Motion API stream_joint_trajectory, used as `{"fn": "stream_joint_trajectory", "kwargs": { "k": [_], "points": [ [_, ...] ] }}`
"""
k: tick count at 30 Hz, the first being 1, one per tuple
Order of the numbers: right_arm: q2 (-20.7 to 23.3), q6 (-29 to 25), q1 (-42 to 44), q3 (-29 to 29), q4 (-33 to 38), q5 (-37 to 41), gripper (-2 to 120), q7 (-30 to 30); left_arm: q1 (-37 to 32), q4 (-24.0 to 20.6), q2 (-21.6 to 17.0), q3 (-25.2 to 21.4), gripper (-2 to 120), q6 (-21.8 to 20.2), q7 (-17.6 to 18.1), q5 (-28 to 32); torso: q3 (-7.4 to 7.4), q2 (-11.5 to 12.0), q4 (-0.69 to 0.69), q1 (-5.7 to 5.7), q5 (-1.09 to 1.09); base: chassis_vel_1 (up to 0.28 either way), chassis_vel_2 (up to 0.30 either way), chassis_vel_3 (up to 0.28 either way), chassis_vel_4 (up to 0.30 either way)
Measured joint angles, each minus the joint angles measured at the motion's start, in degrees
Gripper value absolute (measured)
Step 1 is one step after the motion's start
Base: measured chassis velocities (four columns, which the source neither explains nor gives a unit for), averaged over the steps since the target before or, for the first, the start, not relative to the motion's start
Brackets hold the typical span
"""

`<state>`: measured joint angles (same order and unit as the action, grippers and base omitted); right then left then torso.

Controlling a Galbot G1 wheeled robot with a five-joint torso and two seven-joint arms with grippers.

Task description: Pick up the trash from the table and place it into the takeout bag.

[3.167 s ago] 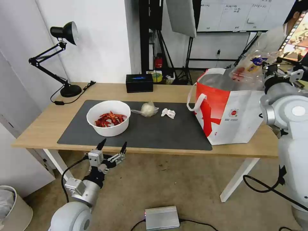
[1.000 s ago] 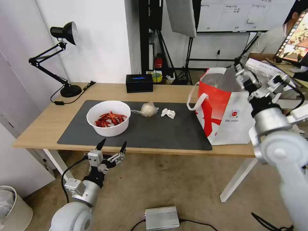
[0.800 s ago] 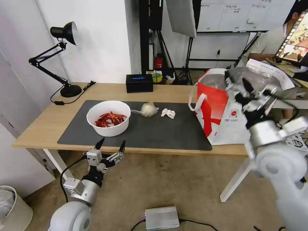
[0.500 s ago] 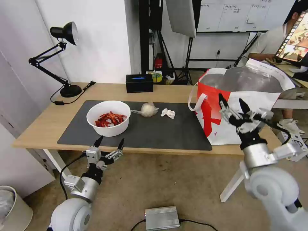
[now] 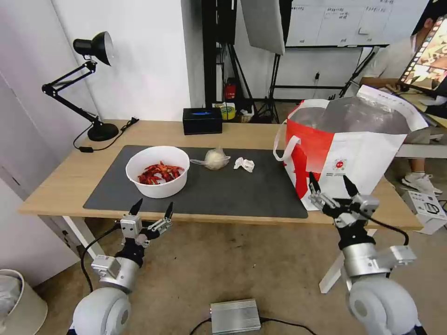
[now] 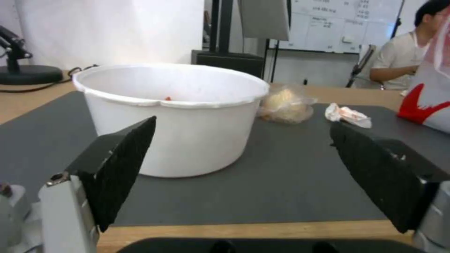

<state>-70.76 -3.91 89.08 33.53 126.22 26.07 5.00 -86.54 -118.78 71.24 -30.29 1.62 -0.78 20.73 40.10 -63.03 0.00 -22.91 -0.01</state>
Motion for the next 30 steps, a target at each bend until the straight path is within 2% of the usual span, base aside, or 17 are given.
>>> {"fn": "stream_joint_trajectory", "kwargs": {
  "k": [14,30],
  "points": [
    [-3.99,-1.18,2.25,-4.18,-2.91,-7.73,100,0.01,0.26,0.61,-0.27,-0.61,100,0.70,1.12,-0.03,0.00,0.00,0.00,-0.01,0.01,0.000,0.000,0.000,0.000],
    [-5.41,-2.05,2.05,-6.69,-4.51,-7.84,100,-0.18,0.42,0.91,-0.43,-0.57,100,0.94,1.18,0.21,0.00,0.00,0.00,-0.01,0.00,0.000,0.000,0.000,0.000]
  ]
}}
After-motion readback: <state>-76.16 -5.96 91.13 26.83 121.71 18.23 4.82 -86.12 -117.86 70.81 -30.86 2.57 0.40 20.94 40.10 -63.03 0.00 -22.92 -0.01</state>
